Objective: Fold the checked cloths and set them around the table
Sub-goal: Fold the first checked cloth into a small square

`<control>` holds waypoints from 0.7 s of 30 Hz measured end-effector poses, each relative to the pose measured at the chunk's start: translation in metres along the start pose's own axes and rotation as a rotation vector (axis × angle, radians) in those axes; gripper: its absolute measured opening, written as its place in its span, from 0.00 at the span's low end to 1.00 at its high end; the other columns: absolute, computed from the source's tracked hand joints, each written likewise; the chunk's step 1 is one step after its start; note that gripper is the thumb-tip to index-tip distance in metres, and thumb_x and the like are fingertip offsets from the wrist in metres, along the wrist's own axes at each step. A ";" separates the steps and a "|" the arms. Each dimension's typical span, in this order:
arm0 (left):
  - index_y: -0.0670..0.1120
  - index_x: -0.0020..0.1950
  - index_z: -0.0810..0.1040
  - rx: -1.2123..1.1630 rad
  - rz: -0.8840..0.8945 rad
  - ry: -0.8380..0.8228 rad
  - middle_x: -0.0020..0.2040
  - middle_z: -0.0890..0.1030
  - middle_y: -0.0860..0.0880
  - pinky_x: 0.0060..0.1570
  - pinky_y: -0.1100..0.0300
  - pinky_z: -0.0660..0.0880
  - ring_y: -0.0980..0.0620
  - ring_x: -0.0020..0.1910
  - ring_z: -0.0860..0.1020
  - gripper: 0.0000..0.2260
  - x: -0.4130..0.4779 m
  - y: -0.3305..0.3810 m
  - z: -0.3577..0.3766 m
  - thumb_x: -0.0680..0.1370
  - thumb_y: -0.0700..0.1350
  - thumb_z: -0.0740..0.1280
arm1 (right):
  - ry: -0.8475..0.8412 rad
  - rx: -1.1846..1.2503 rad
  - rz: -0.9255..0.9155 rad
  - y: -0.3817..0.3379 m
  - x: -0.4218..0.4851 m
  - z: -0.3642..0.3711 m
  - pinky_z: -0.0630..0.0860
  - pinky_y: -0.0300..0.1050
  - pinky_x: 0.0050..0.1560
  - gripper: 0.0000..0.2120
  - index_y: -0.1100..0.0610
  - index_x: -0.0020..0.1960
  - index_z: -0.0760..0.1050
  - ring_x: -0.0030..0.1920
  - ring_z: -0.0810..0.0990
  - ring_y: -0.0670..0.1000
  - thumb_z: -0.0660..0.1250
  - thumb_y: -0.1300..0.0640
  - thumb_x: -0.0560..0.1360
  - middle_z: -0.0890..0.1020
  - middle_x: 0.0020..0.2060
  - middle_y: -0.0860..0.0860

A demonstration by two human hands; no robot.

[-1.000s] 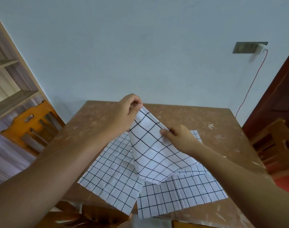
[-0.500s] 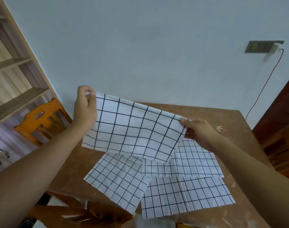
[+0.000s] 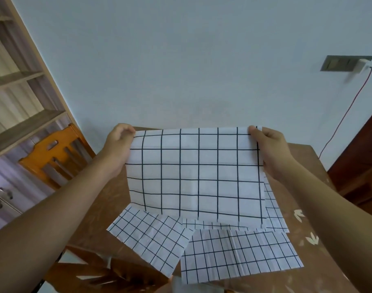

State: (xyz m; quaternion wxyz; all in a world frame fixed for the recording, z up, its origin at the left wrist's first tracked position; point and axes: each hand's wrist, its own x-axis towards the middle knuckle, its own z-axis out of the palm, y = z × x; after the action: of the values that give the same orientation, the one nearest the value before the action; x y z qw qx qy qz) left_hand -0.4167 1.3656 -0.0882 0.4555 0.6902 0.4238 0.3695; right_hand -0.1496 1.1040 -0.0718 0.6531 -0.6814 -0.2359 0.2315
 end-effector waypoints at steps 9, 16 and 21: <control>0.68 0.61 0.77 0.238 0.092 -0.211 0.63 0.80 0.57 0.59 0.42 0.80 0.56 0.62 0.79 0.22 -0.001 -0.019 0.000 0.70 0.73 0.67 | 0.093 -0.131 -0.049 0.017 0.001 -0.002 0.56 0.44 0.31 0.17 0.57 0.40 0.68 0.28 0.58 0.49 0.67 0.47 0.81 0.61 0.30 0.50; 0.55 0.72 0.72 0.210 0.099 -0.250 0.51 0.82 0.50 0.36 0.64 0.73 0.57 0.37 0.76 0.21 -0.014 -0.012 0.006 0.80 0.47 0.70 | -0.044 -0.285 -0.272 0.006 -0.010 -0.001 0.58 0.43 0.34 0.21 0.57 0.36 0.62 0.32 0.59 0.46 0.64 0.52 0.84 0.60 0.31 0.47; 0.59 0.77 0.67 0.520 0.088 -0.524 0.74 0.70 0.55 0.65 0.50 0.74 0.54 0.70 0.72 0.33 -0.025 -0.005 0.020 0.75 0.54 0.76 | -0.207 -0.483 -0.427 -0.016 -0.021 0.021 0.64 0.38 0.36 0.19 0.63 0.39 0.71 0.33 0.66 0.44 0.63 0.53 0.85 0.69 0.32 0.48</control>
State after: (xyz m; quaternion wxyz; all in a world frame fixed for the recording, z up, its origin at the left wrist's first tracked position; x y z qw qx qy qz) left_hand -0.4098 1.3372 -0.1026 0.3419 0.8715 0.3425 0.0795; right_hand -0.1799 1.1080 -0.0565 0.4792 -0.7244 -0.4864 0.0950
